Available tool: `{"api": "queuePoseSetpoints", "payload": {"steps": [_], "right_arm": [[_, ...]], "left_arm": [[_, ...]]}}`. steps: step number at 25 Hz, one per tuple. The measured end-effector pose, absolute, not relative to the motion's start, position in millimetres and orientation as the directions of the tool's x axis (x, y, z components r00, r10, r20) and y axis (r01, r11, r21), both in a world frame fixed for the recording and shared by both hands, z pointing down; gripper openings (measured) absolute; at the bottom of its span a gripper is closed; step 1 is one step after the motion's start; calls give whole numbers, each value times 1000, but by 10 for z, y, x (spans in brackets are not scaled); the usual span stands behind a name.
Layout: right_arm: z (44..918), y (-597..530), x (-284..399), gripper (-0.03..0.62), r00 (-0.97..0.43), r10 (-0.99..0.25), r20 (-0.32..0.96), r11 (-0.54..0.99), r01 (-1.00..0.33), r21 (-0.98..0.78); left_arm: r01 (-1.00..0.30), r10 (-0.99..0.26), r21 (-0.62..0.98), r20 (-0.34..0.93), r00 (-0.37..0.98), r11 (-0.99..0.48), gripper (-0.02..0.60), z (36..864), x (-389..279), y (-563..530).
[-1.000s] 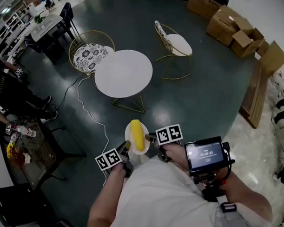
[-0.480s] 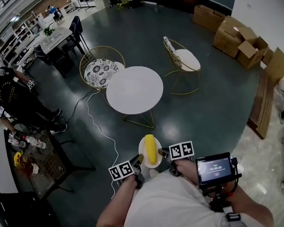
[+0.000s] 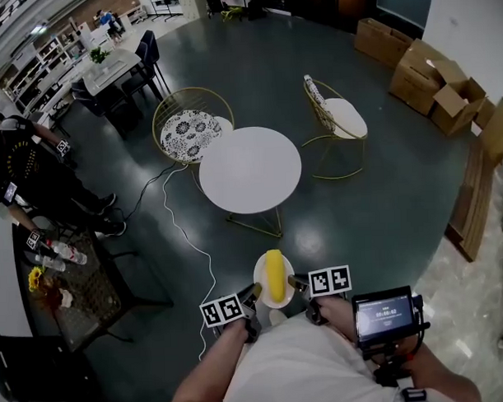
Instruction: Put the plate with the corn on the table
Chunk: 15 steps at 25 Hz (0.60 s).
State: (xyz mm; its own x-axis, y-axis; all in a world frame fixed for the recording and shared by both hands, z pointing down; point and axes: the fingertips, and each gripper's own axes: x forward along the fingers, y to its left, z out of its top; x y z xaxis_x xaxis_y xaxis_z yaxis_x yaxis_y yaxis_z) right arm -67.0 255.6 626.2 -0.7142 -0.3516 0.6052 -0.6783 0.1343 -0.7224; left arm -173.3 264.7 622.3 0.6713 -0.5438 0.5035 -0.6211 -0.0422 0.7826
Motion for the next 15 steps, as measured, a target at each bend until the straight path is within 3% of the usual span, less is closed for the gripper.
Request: {"api": "queuePoseSetpoints", "payload": {"steps": [15], "right_arm": [[6287,2311,-221,51,-718,-378,585,93,-658,-747]], "left_arm": [[-639,-500,767,535,681,-49,34,6257,-1287,2352]]}}
